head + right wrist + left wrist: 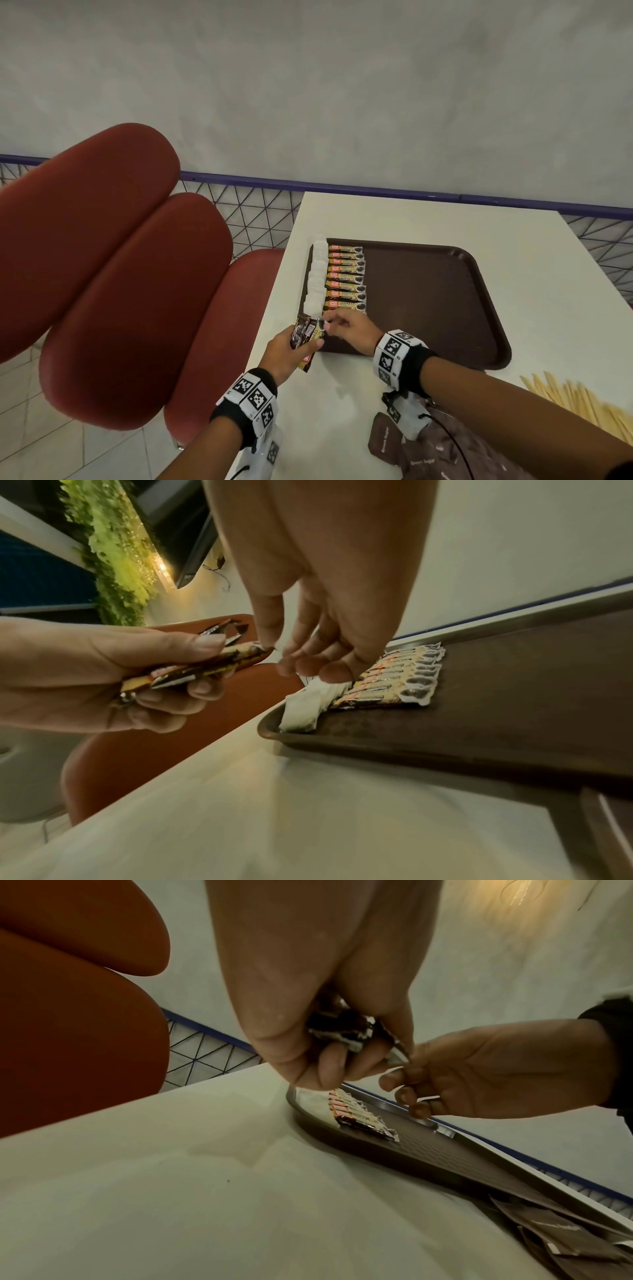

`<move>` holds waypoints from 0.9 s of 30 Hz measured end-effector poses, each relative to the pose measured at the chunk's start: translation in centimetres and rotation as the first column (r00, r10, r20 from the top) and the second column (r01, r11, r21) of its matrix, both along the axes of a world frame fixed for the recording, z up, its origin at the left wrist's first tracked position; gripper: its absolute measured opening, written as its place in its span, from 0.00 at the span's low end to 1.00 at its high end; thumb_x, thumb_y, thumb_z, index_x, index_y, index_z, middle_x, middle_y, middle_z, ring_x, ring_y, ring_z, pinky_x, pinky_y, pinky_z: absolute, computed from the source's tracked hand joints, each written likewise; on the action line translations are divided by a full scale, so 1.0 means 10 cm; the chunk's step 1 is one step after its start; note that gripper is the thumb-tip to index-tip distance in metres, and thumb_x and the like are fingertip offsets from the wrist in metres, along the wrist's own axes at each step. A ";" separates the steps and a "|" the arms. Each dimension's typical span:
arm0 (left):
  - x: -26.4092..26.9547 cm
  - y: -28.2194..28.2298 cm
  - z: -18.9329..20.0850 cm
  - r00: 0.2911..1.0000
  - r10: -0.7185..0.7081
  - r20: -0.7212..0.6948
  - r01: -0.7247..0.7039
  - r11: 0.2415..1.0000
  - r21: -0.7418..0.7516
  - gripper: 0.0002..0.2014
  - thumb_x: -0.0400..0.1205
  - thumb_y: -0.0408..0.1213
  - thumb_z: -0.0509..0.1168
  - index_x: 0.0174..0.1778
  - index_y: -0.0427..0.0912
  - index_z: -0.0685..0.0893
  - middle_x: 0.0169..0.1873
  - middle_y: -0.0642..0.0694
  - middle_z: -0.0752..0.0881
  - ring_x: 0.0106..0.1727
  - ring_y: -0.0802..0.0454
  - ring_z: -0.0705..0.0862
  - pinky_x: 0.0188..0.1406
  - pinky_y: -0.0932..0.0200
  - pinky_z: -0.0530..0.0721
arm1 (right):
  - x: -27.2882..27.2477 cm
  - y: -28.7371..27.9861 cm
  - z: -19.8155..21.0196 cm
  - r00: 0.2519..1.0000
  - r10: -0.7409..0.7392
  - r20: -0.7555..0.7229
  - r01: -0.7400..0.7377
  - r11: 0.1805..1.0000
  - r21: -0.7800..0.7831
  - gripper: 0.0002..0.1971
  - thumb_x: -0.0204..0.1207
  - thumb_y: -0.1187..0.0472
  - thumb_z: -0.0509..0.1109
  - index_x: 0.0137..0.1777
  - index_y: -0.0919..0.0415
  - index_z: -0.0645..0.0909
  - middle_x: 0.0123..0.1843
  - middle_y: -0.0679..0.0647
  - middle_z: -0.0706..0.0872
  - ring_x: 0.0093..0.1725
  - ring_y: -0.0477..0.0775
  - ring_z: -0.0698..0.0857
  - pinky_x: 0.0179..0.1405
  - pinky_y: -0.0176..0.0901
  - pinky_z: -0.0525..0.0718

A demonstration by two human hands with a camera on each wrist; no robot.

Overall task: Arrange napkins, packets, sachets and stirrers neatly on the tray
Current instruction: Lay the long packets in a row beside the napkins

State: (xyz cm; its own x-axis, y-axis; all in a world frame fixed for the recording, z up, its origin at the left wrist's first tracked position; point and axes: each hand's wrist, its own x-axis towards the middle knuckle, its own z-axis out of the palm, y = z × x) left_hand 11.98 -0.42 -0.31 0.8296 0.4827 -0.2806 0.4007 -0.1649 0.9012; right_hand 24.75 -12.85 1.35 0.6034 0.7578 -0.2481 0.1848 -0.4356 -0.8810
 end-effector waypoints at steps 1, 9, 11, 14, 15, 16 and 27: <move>0.00 -0.01 0.01 1.000 -0.008 -0.003 0.008 1.000 0.007 0.16 0.75 0.46 0.73 0.56 0.47 0.83 0.44 0.50 0.88 0.43 0.56 0.84 0.38 0.67 0.78 | 0.01 -0.01 0.01 1.000 -0.002 -0.024 0.002 1.000 0.004 0.09 0.76 0.65 0.69 0.54 0.65 0.83 0.41 0.51 0.81 0.42 0.46 0.78 0.48 0.37 0.76; -0.03 0.03 0.02 0.998 0.052 0.030 -0.051 0.998 -0.044 0.12 0.78 0.48 0.69 0.45 0.42 0.82 0.28 0.49 0.81 0.24 0.55 0.73 0.23 0.65 0.72 | 0.24 -0.16 0.10 0.980 -0.178 -0.087 0.182 0.983 0.038 0.12 0.75 0.69 0.69 0.33 0.53 0.79 0.34 0.44 0.80 0.33 0.39 0.76 0.29 0.22 0.72; -0.05 0.07 0.01 0.995 0.100 0.026 -0.100 0.994 -0.034 0.12 0.79 0.48 0.67 0.42 0.42 0.81 0.29 0.49 0.82 0.23 0.54 0.73 0.23 0.64 0.71 | 0.34 -0.25 0.09 0.944 -0.304 -0.128 0.310 0.950 0.031 0.12 0.76 0.70 0.68 0.33 0.55 0.78 0.33 0.48 0.80 0.30 0.43 0.74 0.23 0.23 0.72; -0.10 0.13 -0.03 0.988 0.151 0.015 -0.150 0.988 -0.017 0.11 0.82 0.46 0.64 0.42 0.41 0.80 0.30 0.48 0.82 0.23 0.54 0.74 0.24 0.64 0.71 | 0.43 -0.41 0.04 0.889 -0.430 -0.154 0.429 0.902 -0.044 0.12 0.76 0.72 0.66 0.33 0.57 0.78 0.32 0.51 0.80 0.28 0.46 0.72 0.17 0.24 0.70; -0.11 0.14 -0.04 0.987 0.163 0.011 -0.163 0.987 -0.013 0.10 0.83 0.44 0.63 0.41 0.42 0.80 0.30 0.48 0.82 0.23 0.54 0.74 0.24 0.64 0.71 | 0.44 -0.45 0.03 0.883 -0.446 -0.149 0.440 0.895 -0.077 0.12 0.76 0.72 0.65 0.33 0.58 0.77 0.32 0.51 0.80 0.27 0.46 0.72 0.16 0.25 0.70; -0.11 0.15 -0.05 0.985 0.173 0.005 -0.173 0.985 -0.011 0.10 0.83 0.43 0.63 0.40 0.42 0.80 0.31 0.48 0.82 0.23 0.54 0.74 0.23 0.64 0.71 | 0.44 -0.49 0.01 0.879 -0.455 -0.142 0.443 0.890 -0.107 0.12 0.76 0.72 0.64 0.33 0.58 0.77 0.32 0.51 0.80 0.27 0.46 0.72 0.17 0.26 0.70; -0.14 0.12 -0.01 0.983 0.182 -0.027 -0.182 0.983 -0.010 0.10 0.84 0.40 0.62 0.38 0.42 0.79 0.32 0.48 0.81 0.26 0.54 0.77 0.19 0.65 0.72 | 0.34 -0.41 -0.19 0.887 -0.455 0.083 0.455 0.828 -0.328 0.07 0.77 0.64 0.67 0.50 0.64 0.85 0.46 0.56 0.84 0.47 0.52 0.80 0.46 0.38 0.74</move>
State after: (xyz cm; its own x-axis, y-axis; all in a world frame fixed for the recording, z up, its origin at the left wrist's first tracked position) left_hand 10.59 0.75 -0.43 0.7205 0.6214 -0.3078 0.4466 -0.0763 0.8915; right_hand 28.13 -16.92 -0.51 0.8600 0.2712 -0.4322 -0.1057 -0.7340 -0.6709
